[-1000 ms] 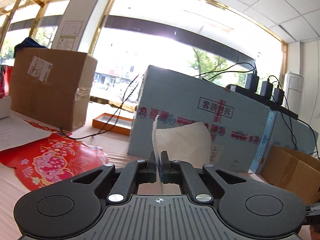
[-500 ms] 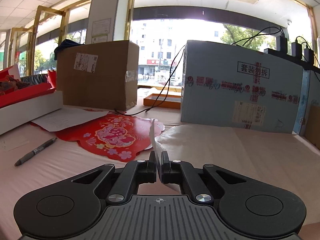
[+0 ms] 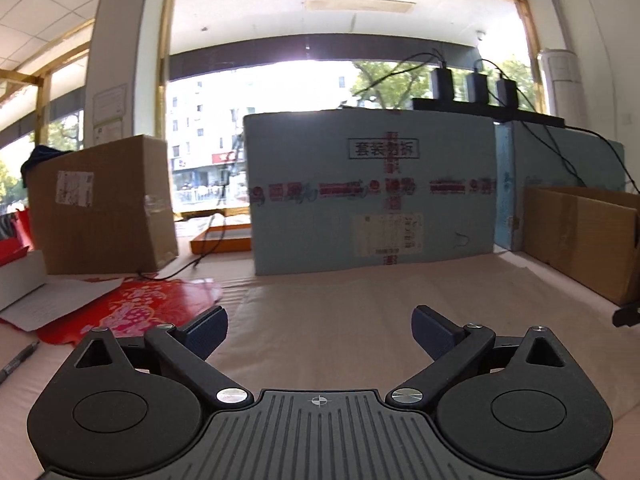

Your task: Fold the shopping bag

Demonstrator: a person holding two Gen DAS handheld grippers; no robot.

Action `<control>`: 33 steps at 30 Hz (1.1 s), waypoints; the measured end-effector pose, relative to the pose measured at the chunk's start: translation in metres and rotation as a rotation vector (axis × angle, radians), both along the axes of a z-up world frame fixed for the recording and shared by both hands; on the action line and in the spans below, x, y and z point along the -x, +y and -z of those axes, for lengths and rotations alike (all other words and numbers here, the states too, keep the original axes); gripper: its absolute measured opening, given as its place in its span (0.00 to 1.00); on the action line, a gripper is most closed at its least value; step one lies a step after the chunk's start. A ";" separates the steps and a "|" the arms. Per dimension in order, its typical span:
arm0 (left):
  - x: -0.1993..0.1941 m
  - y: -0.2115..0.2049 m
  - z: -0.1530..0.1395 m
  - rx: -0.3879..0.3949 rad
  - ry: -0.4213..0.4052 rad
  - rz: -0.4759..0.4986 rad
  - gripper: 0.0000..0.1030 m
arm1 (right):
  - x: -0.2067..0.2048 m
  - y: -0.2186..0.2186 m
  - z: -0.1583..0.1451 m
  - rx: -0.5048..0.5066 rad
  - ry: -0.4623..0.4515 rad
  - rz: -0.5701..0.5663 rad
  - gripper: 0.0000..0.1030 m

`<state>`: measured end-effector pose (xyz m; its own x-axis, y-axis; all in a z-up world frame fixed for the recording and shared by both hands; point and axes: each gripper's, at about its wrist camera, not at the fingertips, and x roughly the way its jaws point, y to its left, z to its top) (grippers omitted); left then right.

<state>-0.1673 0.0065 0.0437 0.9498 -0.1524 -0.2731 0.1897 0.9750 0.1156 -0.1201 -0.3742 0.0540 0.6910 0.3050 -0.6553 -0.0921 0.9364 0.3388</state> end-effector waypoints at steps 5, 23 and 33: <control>-0.019 -0.057 0.020 -0.254 0.073 0.191 0.97 | 0.012 -0.005 -0.004 -0.045 0.084 -0.036 0.60; -0.029 -0.074 0.044 -0.314 0.190 0.228 1.00 | 0.038 0.053 -0.008 0.254 -0.063 -0.144 0.06; -0.018 -0.016 0.029 -0.238 0.146 0.020 1.00 | 0.030 0.024 -0.028 0.074 -0.154 -0.057 0.02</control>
<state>-0.1493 -0.0099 0.0145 0.8951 -0.0857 -0.4375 0.2401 0.9195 0.3111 -0.1497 -0.3507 0.0816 0.7681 0.3018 -0.5647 -0.1915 0.9498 0.2472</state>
